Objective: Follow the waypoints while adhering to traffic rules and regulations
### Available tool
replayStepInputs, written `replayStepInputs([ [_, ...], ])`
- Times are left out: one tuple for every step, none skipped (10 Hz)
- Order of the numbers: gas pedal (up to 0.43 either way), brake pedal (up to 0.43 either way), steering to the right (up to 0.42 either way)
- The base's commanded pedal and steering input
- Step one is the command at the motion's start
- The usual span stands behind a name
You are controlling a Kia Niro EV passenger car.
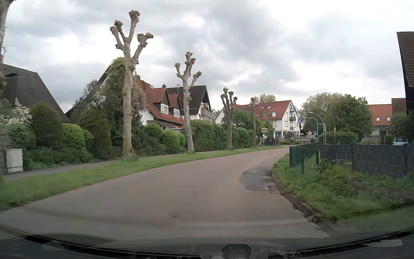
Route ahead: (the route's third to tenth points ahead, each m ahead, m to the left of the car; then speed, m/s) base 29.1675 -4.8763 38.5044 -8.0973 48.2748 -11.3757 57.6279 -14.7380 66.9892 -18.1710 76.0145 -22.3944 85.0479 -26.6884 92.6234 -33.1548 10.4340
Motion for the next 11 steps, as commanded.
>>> replayStepInputs([
  [0.047, 0.0, 0.044],
  [0.047, 0.0, 0.044],
  [0.047, 0.0, 0.045],
  [0.047, 0.0, 0.046],
  [0.047, 0.0, 0.048],
  [0.047, 0.0, 0.052],
  [0.047, 0.0, 0.058],
  [0.047, 0.0, 0.064],
  [0.047, 0.0, 0.066],
  [0.047, 0.0, 0.07],
  [0.047, 0.0, 0.071],
])
